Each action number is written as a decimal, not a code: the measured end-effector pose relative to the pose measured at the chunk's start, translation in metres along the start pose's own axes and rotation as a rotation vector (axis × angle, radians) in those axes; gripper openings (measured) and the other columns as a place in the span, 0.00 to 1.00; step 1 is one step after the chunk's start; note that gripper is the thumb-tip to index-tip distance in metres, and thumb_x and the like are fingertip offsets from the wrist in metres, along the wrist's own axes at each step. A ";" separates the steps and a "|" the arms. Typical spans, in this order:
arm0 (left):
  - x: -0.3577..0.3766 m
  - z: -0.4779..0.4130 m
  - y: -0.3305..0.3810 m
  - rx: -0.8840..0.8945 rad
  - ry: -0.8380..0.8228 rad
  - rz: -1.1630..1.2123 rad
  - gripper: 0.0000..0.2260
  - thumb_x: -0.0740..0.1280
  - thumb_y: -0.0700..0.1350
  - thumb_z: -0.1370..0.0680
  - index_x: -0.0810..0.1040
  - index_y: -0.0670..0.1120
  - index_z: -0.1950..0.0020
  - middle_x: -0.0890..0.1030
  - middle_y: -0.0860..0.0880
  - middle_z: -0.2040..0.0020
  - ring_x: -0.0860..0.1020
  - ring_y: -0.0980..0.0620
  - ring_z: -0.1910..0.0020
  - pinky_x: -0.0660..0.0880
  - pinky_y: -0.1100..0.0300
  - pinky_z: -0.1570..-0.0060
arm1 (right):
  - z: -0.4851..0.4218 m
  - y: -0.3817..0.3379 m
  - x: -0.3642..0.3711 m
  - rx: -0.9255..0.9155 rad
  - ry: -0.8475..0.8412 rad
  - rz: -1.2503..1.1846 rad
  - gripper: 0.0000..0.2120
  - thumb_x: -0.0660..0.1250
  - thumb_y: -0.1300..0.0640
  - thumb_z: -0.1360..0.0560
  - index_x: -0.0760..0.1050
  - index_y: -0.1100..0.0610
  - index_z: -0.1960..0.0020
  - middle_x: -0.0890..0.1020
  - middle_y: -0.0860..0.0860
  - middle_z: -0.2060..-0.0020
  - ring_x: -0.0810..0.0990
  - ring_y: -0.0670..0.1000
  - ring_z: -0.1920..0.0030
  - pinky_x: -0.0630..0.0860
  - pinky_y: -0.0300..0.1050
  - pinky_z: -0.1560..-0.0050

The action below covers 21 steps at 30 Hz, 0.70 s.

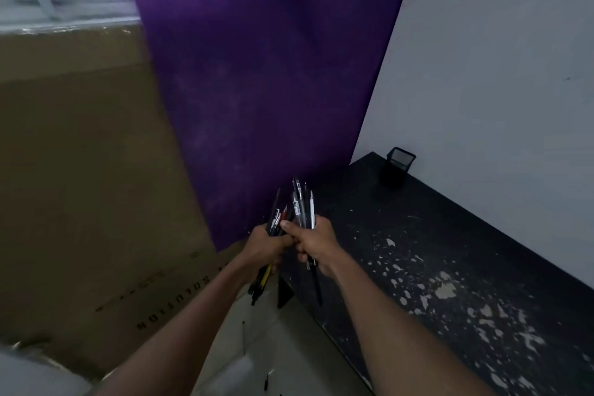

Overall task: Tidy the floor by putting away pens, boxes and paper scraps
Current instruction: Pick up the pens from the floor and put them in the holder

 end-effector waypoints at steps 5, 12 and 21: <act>0.019 -0.015 0.014 -0.025 -0.057 -0.050 0.04 0.65 0.36 0.27 0.76 0.42 0.62 0.72 0.47 0.73 0.69 0.52 0.78 0.69 0.60 0.77 | -0.008 -0.012 -0.024 0.017 0.034 0.002 0.12 0.74 0.59 0.30 0.71 0.58 0.57 0.72 0.50 0.74 0.66 0.46 0.77 0.64 0.38 0.78; 0.047 -0.046 0.052 0.057 -0.174 -0.054 0.01 0.65 0.38 0.25 0.77 0.42 0.55 0.72 0.48 0.72 0.68 0.53 0.76 0.66 0.60 0.76 | -0.024 -0.034 -0.057 -0.012 0.152 -0.053 0.10 0.71 0.54 0.26 0.74 0.59 0.56 0.71 0.51 0.72 0.67 0.46 0.76 0.65 0.39 0.77; 0.080 -0.095 0.083 0.094 -0.195 0.021 0.04 0.66 0.41 0.23 0.71 0.45 0.54 0.70 0.49 0.70 0.68 0.54 0.76 0.67 0.60 0.75 | -0.046 -0.060 -0.108 -0.091 0.430 -0.086 0.12 0.68 0.53 0.23 0.73 0.60 0.60 0.71 0.53 0.74 0.68 0.47 0.78 0.68 0.39 0.78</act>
Point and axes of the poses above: each hand's wrist, its own z-axis away from the middle knuckle, its own x-axis out of the palm, y = z × x, the point moved 1 cm from there along -z, towards the middle knuckle
